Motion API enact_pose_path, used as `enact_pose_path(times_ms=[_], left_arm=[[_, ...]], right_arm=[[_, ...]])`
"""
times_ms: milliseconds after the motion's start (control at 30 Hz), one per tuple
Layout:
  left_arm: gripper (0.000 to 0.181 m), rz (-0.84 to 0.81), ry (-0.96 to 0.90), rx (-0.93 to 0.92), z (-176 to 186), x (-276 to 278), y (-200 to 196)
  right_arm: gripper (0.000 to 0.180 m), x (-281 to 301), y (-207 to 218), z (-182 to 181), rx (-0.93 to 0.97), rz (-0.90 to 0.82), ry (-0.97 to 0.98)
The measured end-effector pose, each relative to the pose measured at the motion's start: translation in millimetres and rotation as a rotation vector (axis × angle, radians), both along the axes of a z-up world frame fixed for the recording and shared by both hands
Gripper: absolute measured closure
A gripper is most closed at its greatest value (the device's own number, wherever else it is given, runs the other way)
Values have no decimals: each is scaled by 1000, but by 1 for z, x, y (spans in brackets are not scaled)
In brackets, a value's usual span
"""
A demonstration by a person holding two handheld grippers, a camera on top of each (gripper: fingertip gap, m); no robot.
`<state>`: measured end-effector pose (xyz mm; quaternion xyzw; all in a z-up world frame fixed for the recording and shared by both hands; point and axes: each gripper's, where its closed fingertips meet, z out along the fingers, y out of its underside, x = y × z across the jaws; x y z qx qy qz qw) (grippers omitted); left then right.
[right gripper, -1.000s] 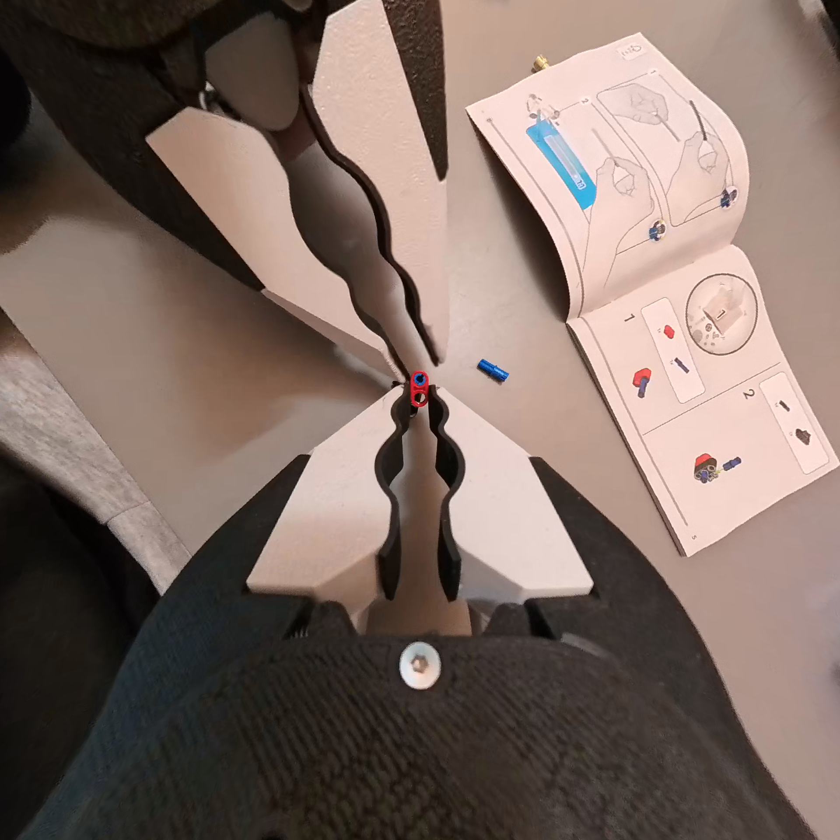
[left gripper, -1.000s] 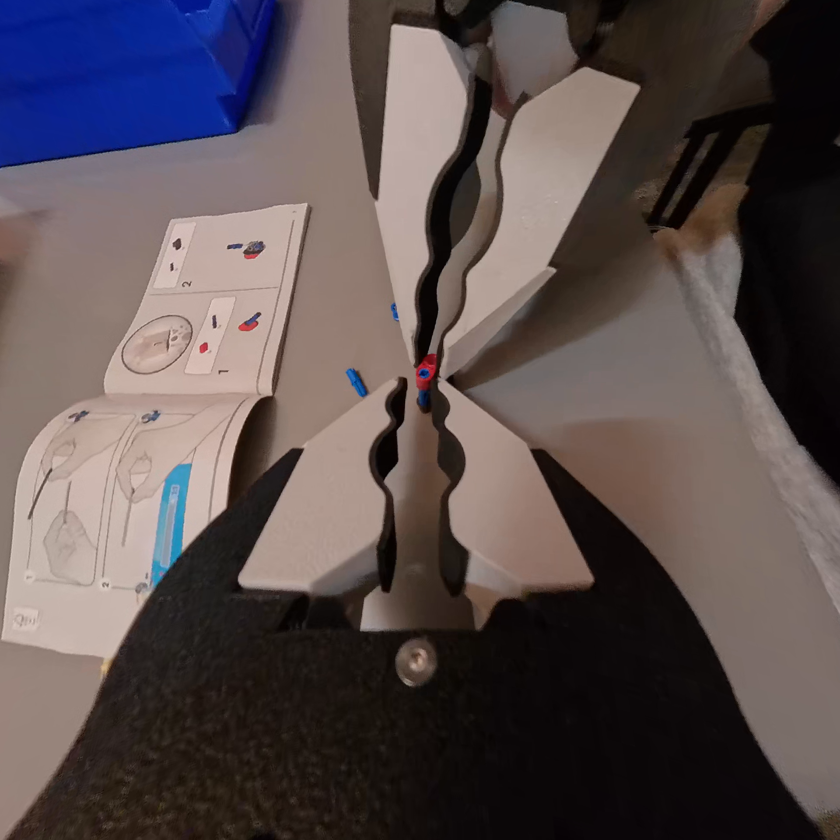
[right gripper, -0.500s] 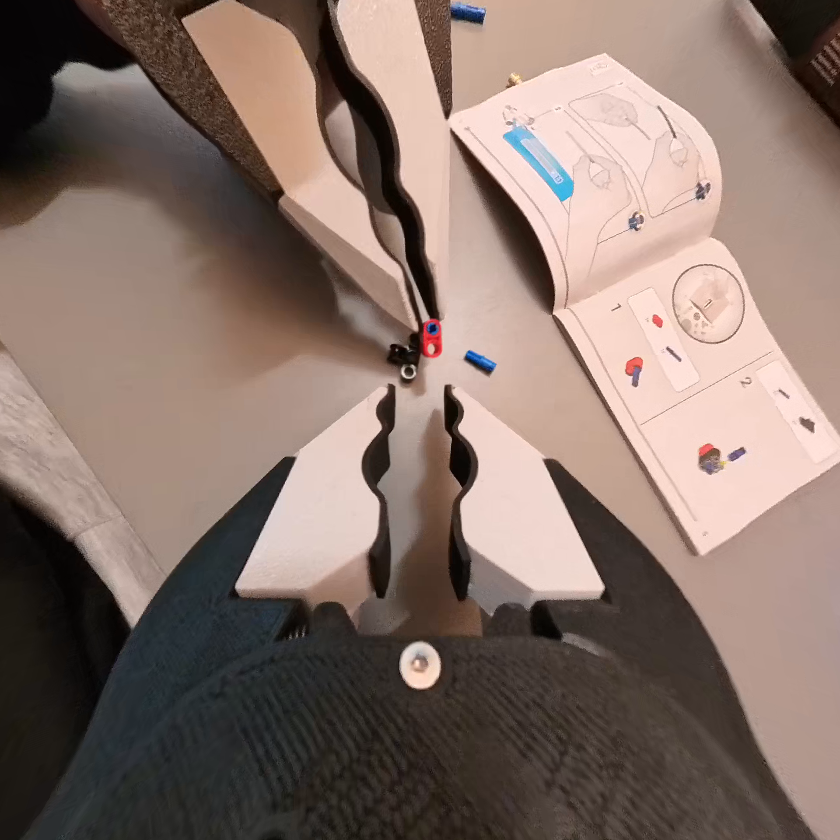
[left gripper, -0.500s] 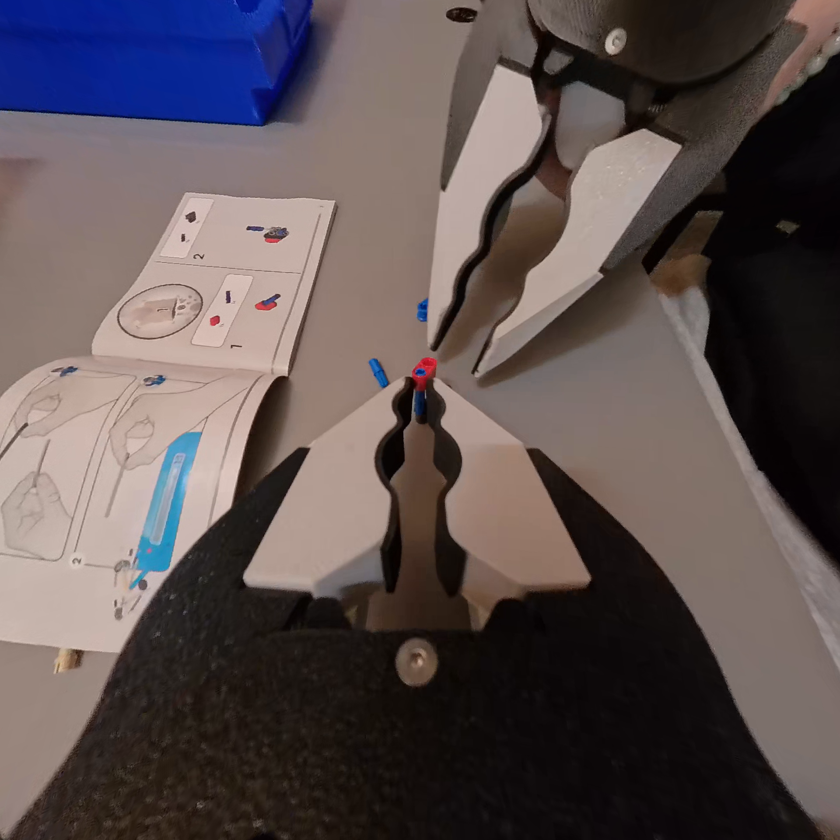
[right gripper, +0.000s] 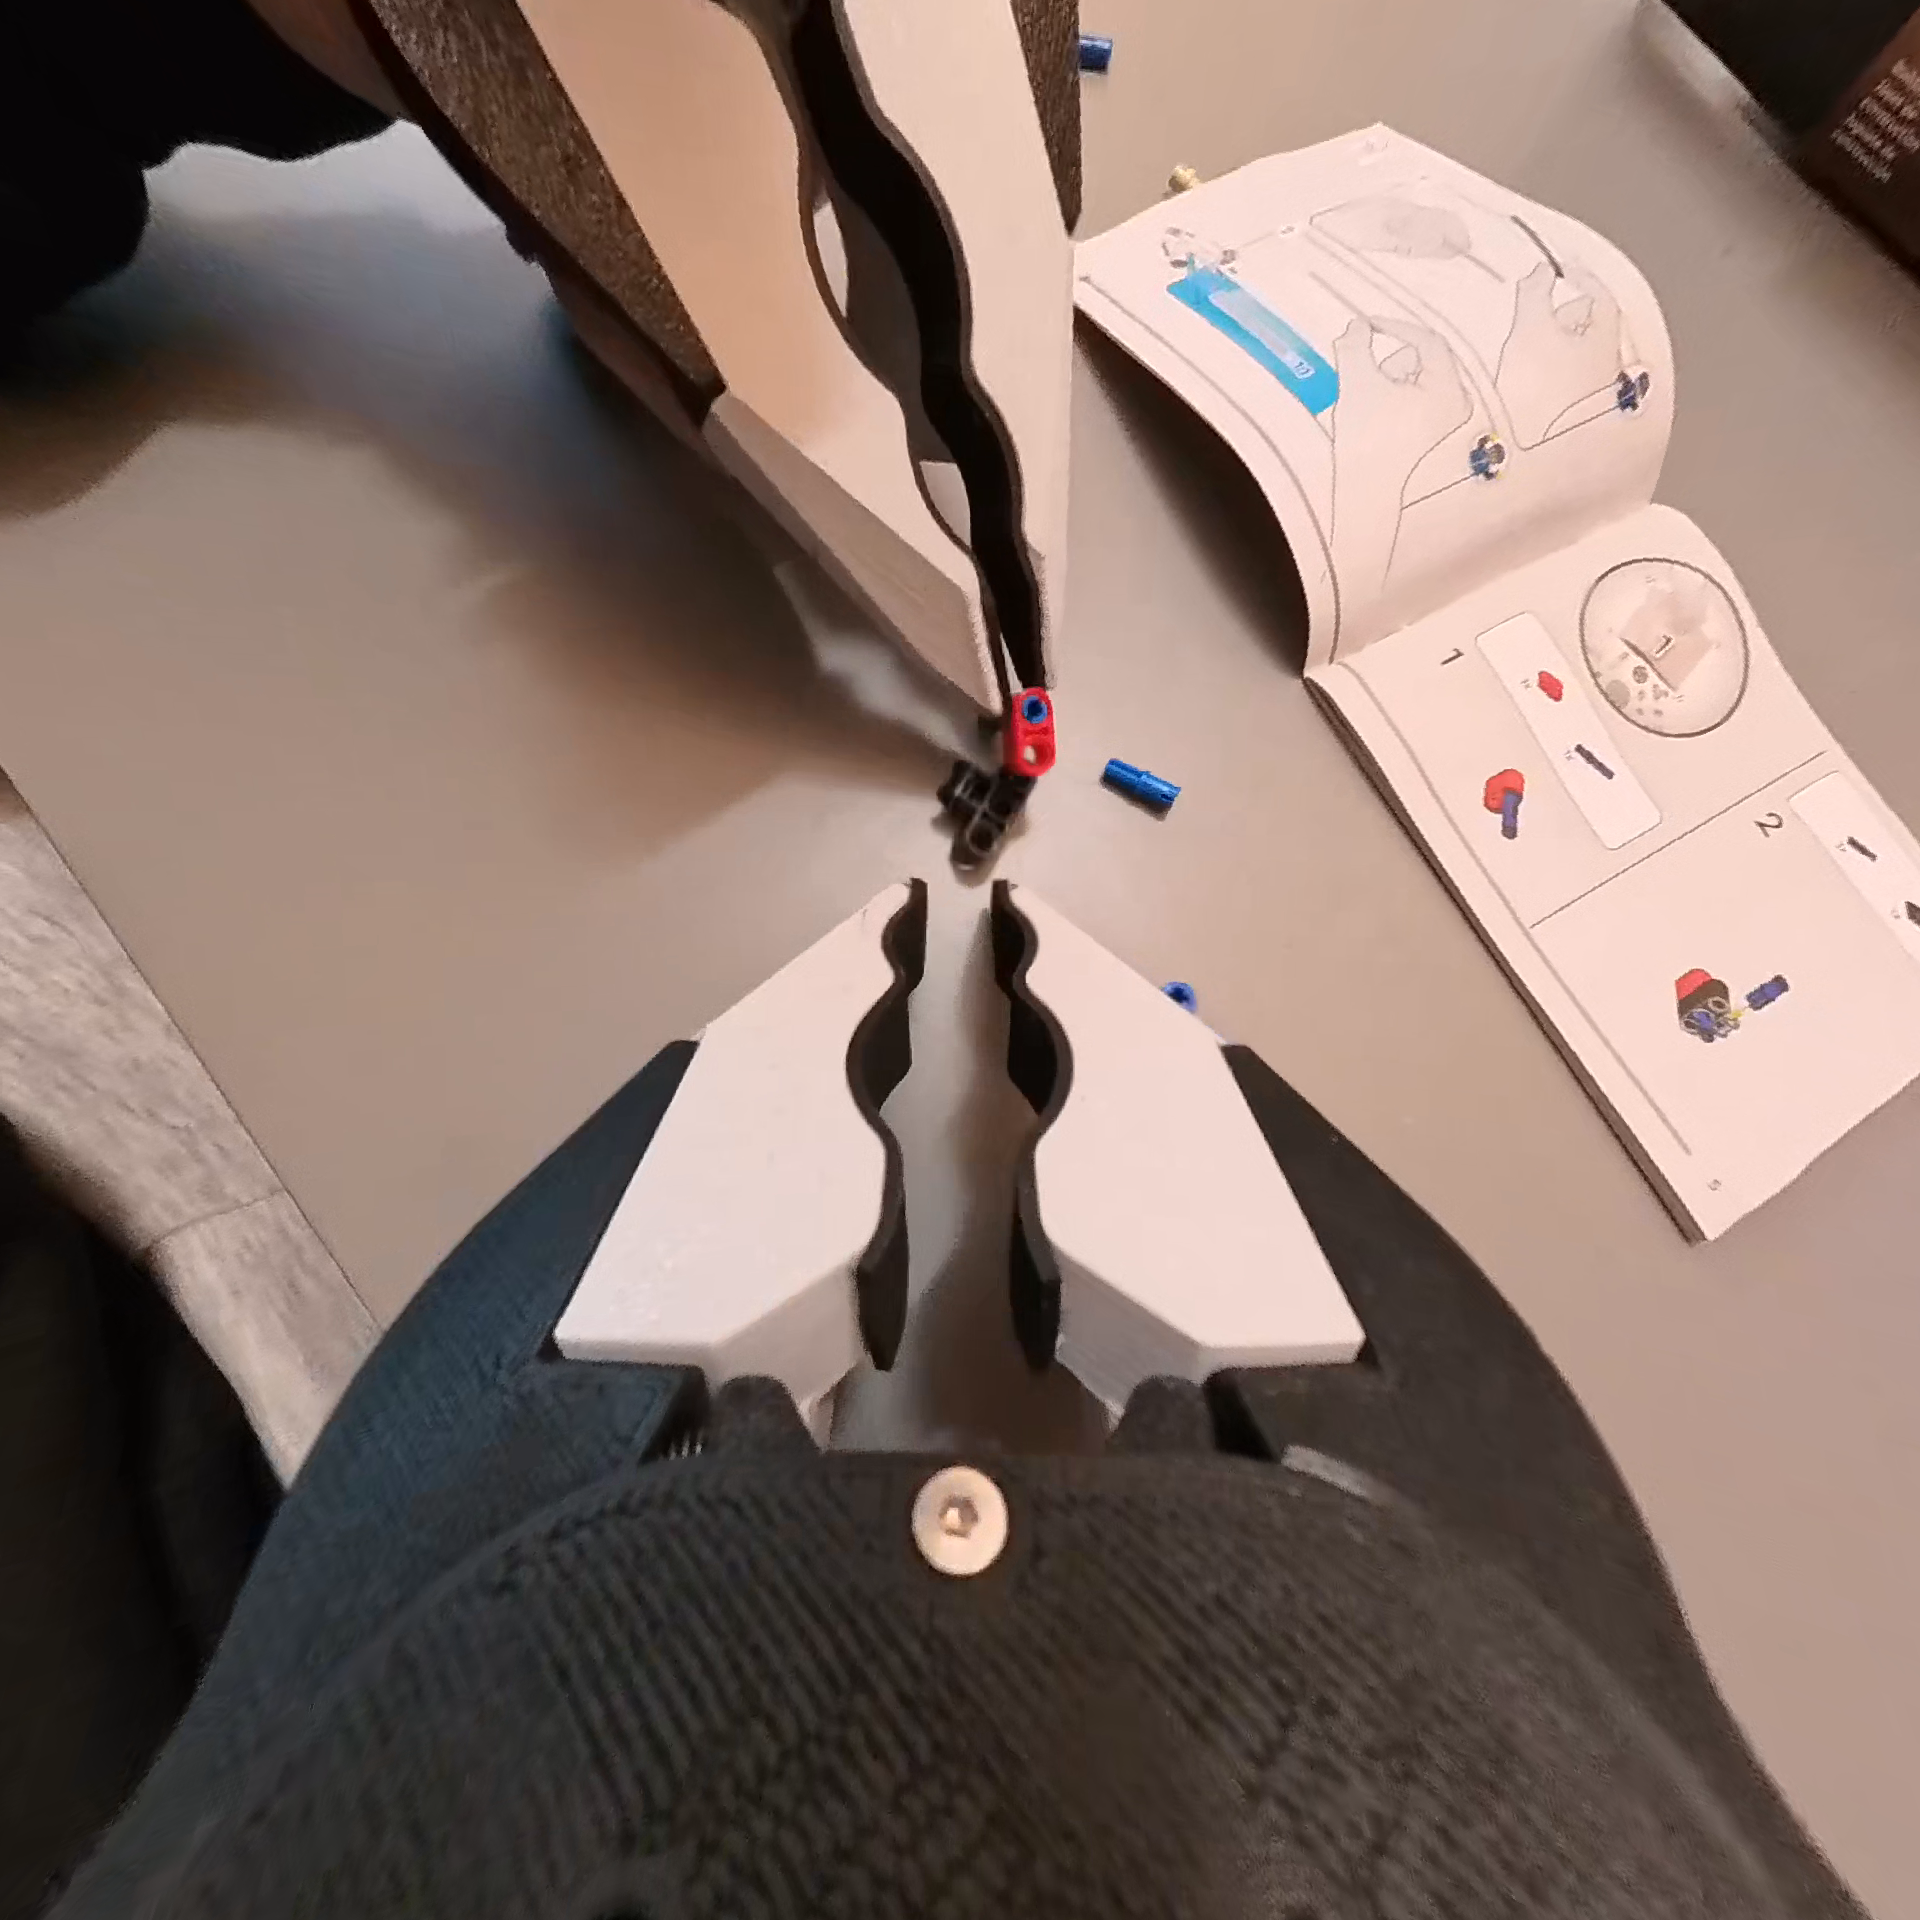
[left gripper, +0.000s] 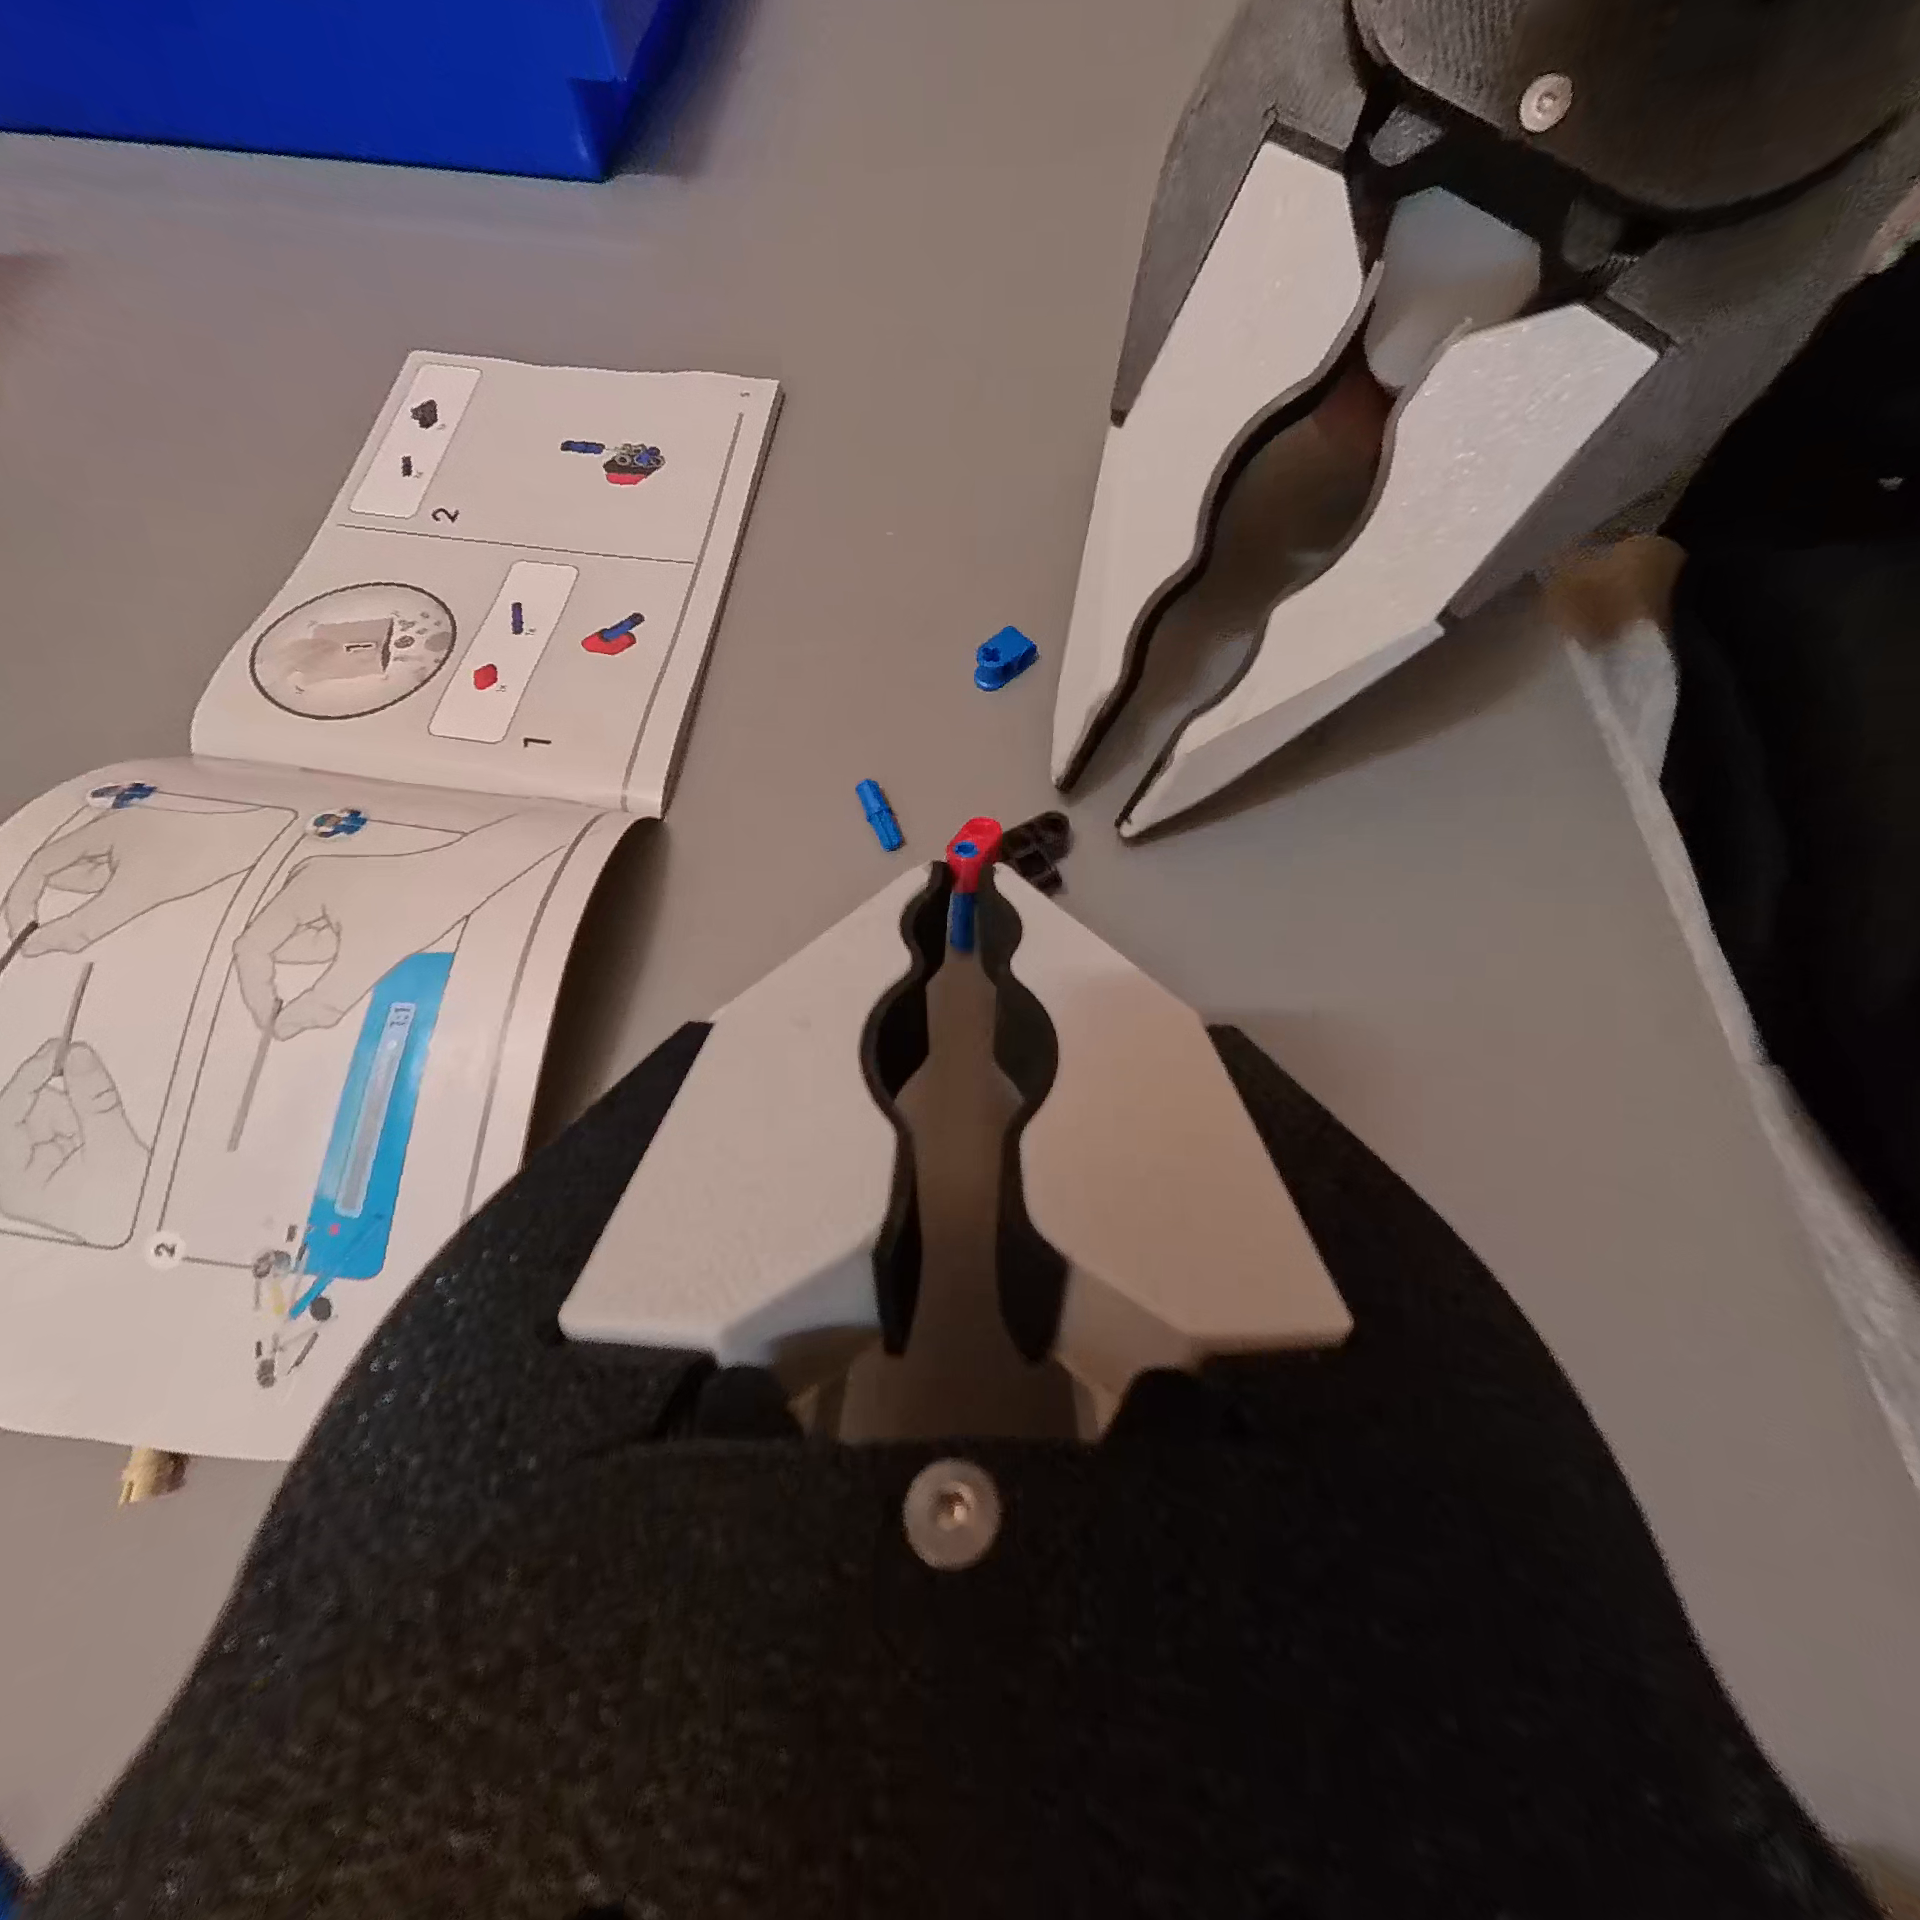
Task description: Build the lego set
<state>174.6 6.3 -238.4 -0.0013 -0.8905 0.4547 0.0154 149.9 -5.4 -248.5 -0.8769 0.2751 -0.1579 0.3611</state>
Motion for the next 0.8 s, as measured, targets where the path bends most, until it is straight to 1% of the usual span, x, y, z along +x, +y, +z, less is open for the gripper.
enact_pose_path(times_ms=[200,333,500,567,800], left_arm=[[178,4,1,-8,1,1,0],[178,5,20,-71,11,-2,-6],[178,-4,13,-62,11,-5,-11],[178,-7,22,-52,9,-6,-12],[178,-15,24,-62,10,-7,-13]], right_arm=[[170,5,-20,7,-15,21,-38],[170,7,-32,15,-11,39,-81],[166,4,-28,21,62,98,-83],[163,0,-22,24,105,147,-83],[162,2,-11,33,220,184,-93]])
